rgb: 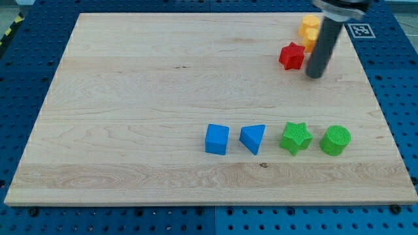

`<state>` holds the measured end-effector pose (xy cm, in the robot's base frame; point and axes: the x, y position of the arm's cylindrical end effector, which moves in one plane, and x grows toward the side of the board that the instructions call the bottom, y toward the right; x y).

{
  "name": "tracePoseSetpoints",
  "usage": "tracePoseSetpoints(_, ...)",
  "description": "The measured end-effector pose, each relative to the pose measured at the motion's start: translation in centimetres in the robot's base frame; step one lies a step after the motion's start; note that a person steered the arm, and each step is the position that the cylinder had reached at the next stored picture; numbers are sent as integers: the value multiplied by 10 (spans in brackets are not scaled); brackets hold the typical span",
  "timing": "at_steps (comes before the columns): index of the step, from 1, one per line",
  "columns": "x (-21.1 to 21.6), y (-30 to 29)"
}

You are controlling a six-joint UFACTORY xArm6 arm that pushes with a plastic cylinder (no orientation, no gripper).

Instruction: Move the yellow heart above the red star

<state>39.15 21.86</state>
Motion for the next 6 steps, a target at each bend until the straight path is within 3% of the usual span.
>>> tracePoseSetpoints(1, 17, 42)
tracePoseSetpoints(3, -47, 85)
tracePoseSetpoints(5, -92, 46)
tracePoseSetpoints(6, -95, 15)
